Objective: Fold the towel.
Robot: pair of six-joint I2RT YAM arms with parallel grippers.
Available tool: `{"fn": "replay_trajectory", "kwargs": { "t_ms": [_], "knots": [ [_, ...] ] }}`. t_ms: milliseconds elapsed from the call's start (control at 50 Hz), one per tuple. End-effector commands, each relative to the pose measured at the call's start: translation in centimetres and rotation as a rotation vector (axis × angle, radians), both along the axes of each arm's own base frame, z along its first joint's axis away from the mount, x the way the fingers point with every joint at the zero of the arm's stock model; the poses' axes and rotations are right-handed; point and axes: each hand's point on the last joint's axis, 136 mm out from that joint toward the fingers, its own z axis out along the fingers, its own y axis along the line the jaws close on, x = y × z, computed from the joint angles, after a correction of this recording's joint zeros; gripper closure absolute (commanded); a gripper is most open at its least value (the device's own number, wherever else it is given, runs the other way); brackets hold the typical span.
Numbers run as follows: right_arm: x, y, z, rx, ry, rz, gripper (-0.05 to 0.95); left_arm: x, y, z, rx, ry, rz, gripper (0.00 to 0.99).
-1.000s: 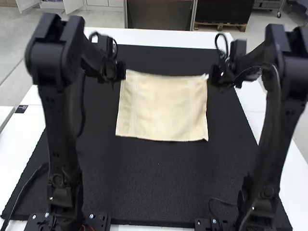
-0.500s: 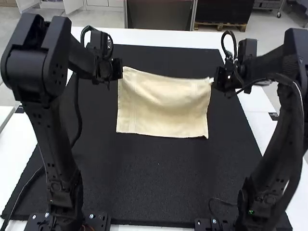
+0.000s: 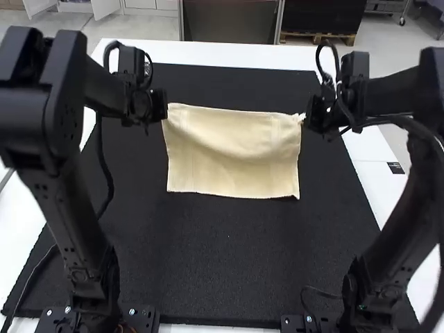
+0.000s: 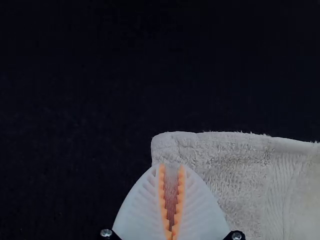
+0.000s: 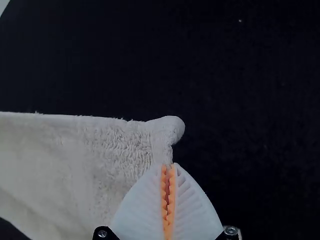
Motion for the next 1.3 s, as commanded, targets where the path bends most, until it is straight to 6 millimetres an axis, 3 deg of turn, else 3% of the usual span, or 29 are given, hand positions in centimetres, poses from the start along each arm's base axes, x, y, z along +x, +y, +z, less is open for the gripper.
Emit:
{"fn": "replay_trajectory", "kwargs": {
  "t_ms": [0, 100, 240, 540, 720, 960, 1280],
  "knots": [
    [-1.4, -0.5, 0.8, 0.0, -0.011, -0.013, 0.92, -1.2, -0.8, -0.2, -0.002, 0.022, -0.018, 0.97],
    [-2.6, -0.7, -0.2, 0.014, 0.019, -0.031, 0.92, -2.4, -1.5, -0.7, -0.01, 0.035, -0.024, 0.97],
    [-4.9, -0.9, -2.8, 0.018, 0.117, -0.037, 0.92, -4.6, -1.6, -3.3, -0.014, 0.086, -0.025, 0.97],
    [-6.6, -0.9, -3.0, 0.016, 0.129, -0.043, 0.92, -6.1, -1.5, -3.7, -0.011, 0.091, -0.029, 0.97],
    [-8.1, -1.2, -5.4, -0.004, 0.176, -0.063, 0.92, -7.2, -2.0, -5.2, 0.0, 0.118, -0.047, 0.97],
    [-7.9, -1.6, -8.4, -0.013, 0.191, -0.102, 0.92, -7.2, -2.6, -6.4, 0.0, 0.111, -0.059, 0.97],
    [-5.9, -1.1, -9.2, -0.028, 0.148, -0.106, 0.92, -7.1, -2.4, -9.1, -0.004, 0.158, -0.053, 0.969]
  ]
}}
